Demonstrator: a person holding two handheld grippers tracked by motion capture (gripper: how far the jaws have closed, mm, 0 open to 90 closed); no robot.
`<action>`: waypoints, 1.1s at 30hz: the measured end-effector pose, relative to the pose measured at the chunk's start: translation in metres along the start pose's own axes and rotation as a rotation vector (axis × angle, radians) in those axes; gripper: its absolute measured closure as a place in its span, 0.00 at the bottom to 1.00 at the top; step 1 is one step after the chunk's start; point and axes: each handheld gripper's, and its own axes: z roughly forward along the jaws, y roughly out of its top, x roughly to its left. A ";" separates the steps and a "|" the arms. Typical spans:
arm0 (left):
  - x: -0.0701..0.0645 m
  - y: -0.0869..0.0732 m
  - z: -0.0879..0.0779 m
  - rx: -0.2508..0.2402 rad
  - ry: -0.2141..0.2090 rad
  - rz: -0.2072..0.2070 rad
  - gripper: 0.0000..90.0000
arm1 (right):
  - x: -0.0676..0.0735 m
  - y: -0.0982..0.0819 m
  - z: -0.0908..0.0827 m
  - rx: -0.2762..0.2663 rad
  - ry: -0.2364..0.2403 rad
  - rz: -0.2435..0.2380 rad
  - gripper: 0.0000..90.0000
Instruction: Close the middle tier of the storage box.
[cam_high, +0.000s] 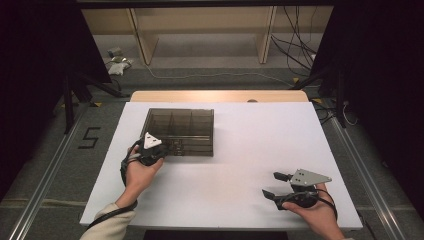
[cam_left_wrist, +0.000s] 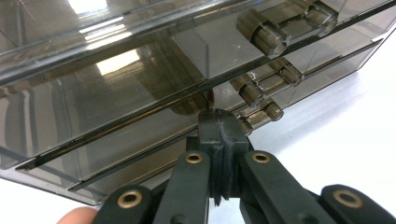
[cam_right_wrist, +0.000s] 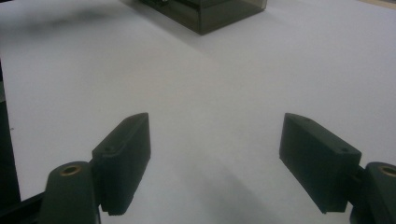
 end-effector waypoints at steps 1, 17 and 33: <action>0.000 0.000 0.000 -0.005 0.003 -0.005 0.99 | 0.000 0.000 0.000 -0.001 0.000 0.000 0.29; -0.006 -0.003 -0.037 -0.128 -0.134 -0.053 0.60 | 0.000 0.000 -0.001 -0.003 0.001 -0.001 0.29; -0.041 -0.030 -0.057 -0.054 -0.337 0.072 0.00 | 0.000 0.000 0.000 -0.003 0.003 0.001 0.29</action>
